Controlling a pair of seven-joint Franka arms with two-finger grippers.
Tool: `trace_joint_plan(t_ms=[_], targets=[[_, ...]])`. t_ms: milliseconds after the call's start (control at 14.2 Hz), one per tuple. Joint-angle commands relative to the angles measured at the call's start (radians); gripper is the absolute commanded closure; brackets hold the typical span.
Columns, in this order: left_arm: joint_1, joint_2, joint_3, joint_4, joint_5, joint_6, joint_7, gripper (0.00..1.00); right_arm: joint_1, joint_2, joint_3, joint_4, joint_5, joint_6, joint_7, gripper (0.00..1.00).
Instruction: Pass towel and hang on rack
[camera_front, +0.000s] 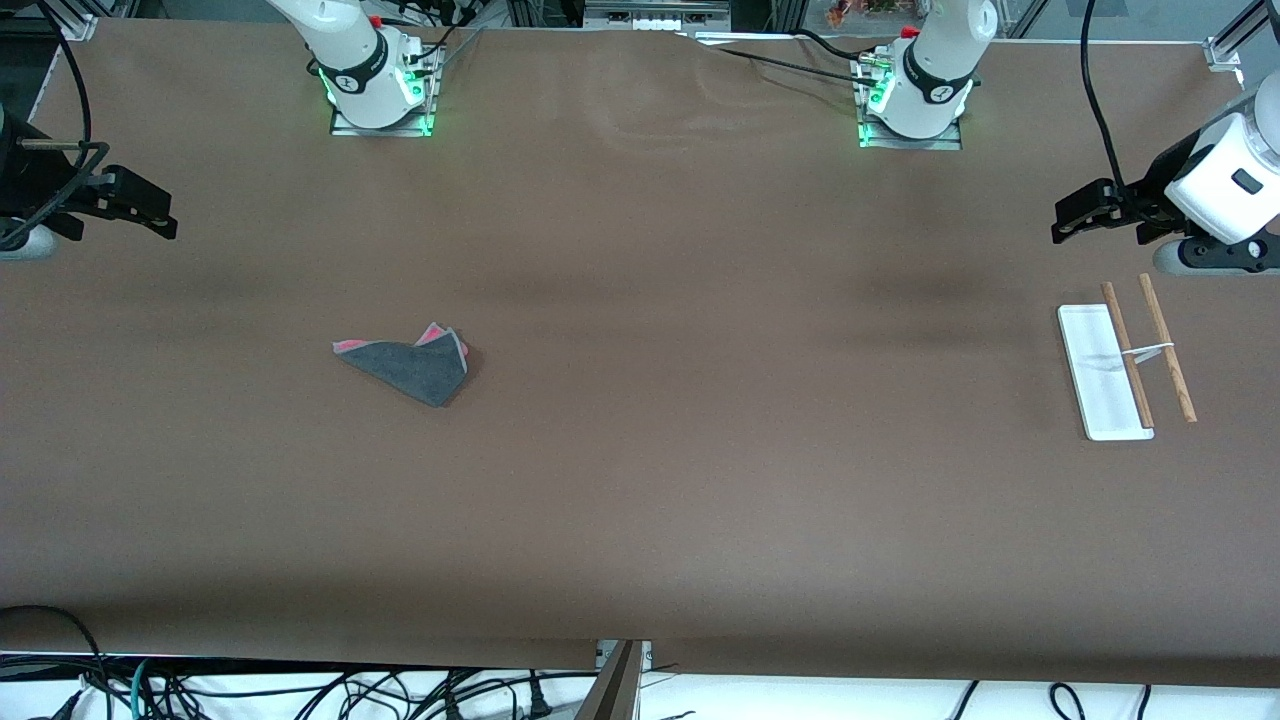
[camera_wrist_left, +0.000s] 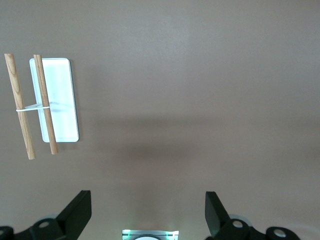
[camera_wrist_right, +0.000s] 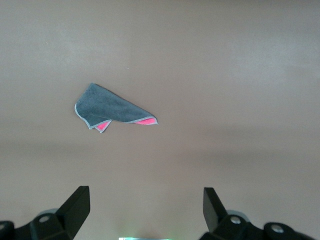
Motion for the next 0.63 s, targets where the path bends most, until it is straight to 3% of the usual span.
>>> trace_joint_plan(t_ms=[0, 212, 282, 423, 564], targets=[[0.002, -0.011, -0.006, -0.002, 0.011, 0.008, -0.011, 0.00, -0.010, -0.007, 0.013, -0.002, -0.006, -0.009, 0.011, 0.00], [-0.001, -0.011, -0.003, -0.001, 0.011, 0.010, -0.010, 0.00, -0.010, -0.004, 0.013, -0.002, -0.003, -0.009, 0.002, 0.00], [-0.033, -0.014, 0.024, -0.005, 0.012, 0.010, -0.013, 0.00, -0.012, -0.004, 0.013, -0.002, -0.003, -0.009, 0.001, 0.00], [-0.168, -0.015, 0.153, -0.006, 0.017, 0.008, -0.017, 0.00, -0.012, -0.004, 0.013, -0.002, -0.003, -0.009, 0.004, 0.00], [-0.176, -0.021, 0.159, -0.013, 0.018, 0.010, -0.017, 0.00, -0.009, 0.001, 0.019, -0.007, -0.002, -0.009, 0.013, 0.00]])
